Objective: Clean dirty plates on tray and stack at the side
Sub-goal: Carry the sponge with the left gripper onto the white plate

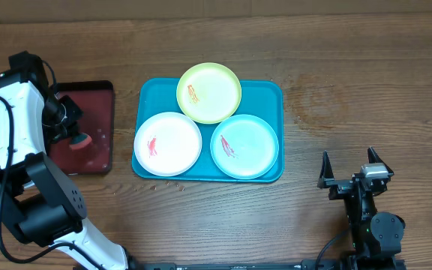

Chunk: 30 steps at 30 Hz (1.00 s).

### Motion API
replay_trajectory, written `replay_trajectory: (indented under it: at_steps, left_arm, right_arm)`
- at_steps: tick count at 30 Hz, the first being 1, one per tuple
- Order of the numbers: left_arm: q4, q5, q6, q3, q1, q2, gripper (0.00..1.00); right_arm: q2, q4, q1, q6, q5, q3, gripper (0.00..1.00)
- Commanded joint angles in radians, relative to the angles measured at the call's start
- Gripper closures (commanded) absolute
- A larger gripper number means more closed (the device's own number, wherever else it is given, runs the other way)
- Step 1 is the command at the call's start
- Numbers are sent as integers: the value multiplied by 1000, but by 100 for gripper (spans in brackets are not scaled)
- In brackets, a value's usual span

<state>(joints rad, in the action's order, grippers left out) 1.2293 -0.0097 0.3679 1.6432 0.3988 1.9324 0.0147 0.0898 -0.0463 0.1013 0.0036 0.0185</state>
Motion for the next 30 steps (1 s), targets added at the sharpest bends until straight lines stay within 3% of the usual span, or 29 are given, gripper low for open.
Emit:
replay_trajectory:
  at_steps: [1,6,16,21,30]
  left_arm:
    - [53,83,-58,121,-11,-45,96]
    - [159,141,-66,284,-23,-120,96]
    - [205,168,-76,208,-229,-191,96]
    - [84,167,-60,-1,-378,-178,96]
    - [-319,167,49,-338,-541,-128,96]
  right_arm:
    - [-12,-6,2,1,-5,-10,0]
    - [-12,-6,2,1,-5,-10,0]
    - [-12,-6,2,1,-5,-10,0]
    - [-12,-6,2,1,-5,-10,0]
    - [-12,-6,2,1,-5,-10,0]
